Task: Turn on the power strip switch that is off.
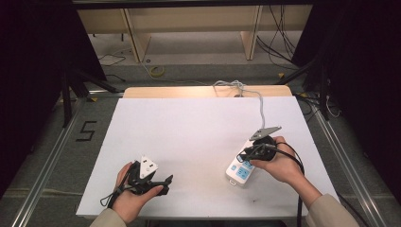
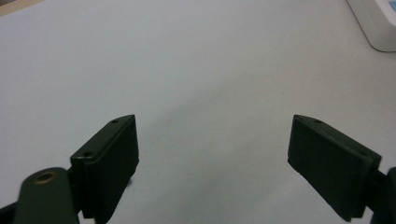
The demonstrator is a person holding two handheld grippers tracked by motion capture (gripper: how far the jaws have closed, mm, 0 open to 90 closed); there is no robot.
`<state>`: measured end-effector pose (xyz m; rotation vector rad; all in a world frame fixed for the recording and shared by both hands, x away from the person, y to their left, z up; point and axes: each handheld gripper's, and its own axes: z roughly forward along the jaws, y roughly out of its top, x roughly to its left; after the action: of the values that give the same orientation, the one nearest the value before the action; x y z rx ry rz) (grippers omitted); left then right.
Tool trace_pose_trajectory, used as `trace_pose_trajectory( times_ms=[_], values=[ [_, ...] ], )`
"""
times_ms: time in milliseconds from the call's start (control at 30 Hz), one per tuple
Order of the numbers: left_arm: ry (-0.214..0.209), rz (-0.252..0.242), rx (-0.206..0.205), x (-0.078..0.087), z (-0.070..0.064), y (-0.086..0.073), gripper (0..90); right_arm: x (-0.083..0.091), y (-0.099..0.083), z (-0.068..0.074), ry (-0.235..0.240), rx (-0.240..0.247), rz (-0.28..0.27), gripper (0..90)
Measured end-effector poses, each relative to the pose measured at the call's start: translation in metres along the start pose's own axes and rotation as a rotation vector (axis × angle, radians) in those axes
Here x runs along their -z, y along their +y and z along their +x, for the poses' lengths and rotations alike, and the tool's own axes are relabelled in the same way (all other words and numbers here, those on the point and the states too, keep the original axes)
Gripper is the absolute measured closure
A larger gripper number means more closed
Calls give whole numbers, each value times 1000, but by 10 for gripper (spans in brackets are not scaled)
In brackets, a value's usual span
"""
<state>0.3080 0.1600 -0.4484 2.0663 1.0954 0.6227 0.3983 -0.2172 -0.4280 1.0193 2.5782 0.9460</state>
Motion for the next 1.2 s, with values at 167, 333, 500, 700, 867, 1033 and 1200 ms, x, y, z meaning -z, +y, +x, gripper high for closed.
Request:
trace_pose_trajectory(
  times_ms=[167,333,500,700,867,1033,1200],
  values=[
    [1,2,0,0,0,0,161,6,-5,-3,6,-13,-21,610],
    [0,6,2,0,0,0,161,12,-10,-5,18,-25,-55,575],
    [1,7,2,0,0,0,161,16,-17,-7,24,-34,-73,544],
    [-1,11,3,-1,1,-1,161,23,-27,-12,21,-46,-100,492],
    [-1,13,4,-1,1,-1,161,31,-36,-14,18,-56,-136,466],
    [0,15,4,-1,1,-1,160,40,-46,-17,14,-67,-171,443],
    [-1,15,4,0,1,-1,160,45,-58,-18,8,-73,-191,431]
  ],
)
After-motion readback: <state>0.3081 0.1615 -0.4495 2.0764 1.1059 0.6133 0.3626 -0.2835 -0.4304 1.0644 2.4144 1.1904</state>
